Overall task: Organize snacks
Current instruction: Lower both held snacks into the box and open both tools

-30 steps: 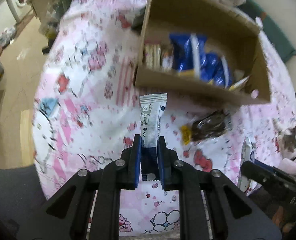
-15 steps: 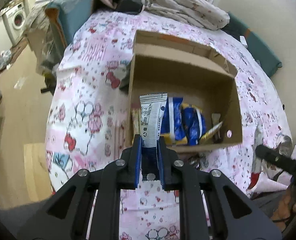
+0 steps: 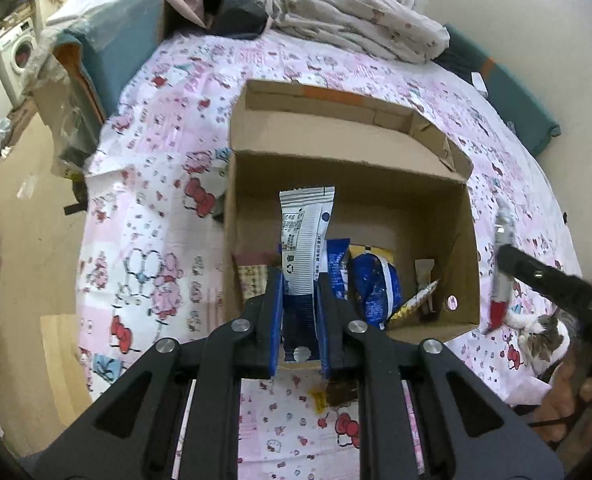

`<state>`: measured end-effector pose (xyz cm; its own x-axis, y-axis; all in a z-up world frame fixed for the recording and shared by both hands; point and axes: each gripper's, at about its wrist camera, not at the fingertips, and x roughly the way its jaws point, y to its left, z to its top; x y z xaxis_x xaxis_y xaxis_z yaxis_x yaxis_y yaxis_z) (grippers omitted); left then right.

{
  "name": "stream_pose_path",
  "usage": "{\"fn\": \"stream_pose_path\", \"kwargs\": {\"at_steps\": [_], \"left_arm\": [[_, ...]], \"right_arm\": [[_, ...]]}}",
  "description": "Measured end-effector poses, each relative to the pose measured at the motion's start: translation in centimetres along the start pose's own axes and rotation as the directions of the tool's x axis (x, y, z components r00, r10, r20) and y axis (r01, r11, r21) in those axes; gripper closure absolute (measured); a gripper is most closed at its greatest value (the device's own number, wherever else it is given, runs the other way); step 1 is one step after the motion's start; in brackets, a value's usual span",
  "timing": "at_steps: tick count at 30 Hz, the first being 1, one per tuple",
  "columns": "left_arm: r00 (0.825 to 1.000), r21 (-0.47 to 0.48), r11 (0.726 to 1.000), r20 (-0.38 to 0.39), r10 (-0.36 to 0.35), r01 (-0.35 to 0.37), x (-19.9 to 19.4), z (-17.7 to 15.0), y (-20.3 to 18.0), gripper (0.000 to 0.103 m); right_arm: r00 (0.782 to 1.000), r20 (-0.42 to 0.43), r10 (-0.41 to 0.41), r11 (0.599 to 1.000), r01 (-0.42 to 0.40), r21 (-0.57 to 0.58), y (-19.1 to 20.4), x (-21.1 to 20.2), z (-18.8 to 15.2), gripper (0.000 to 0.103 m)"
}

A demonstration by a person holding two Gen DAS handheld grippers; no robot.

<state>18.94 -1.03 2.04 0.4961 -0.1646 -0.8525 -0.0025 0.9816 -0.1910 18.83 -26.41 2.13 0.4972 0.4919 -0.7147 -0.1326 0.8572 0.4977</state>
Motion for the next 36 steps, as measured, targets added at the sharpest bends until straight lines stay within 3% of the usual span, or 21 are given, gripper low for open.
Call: {"fn": "stream_pose_path", "kwargs": {"at_steps": [10,15,31,34,36], "left_arm": [[0.999,0.020,1.000,-0.033,0.002,-0.002,4.6,-0.3,-0.6,0.090],[0.999,0.031,0.999,-0.021,0.038,-0.038,5.8,-0.5,-0.5,0.090],[0.999,0.055,0.997,-0.016,0.049,-0.048,6.1,-0.8,-0.8,0.089],[0.999,0.060,0.997,-0.002,0.050,-0.050,5.8,-0.8,-0.8,0.089],[0.999,0.055,0.997,0.007,0.048,-0.048,5.7,-0.7,-0.7,0.089]], "right_arm": [[0.999,-0.044,-0.004,0.998,0.007,0.067,-2.8,3.2,-1.2,0.069],[0.998,-0.064,-0.013,0.996,0.018,0.089,-3.3,4.5,-1.3,0.069],[0.996,-0.089,0.008,0.999,-0.003,0.052,-1.9,6.2,-1.3,0.066],[0.996,-0.084,-0.022,0.999,0.025,0.041,-1.7,6.3,-1.3,0.066],[0.996,-0.077,-0.041,0.999,0.043,0.023,-1.5,6.3,-1.3,0.059]]}}
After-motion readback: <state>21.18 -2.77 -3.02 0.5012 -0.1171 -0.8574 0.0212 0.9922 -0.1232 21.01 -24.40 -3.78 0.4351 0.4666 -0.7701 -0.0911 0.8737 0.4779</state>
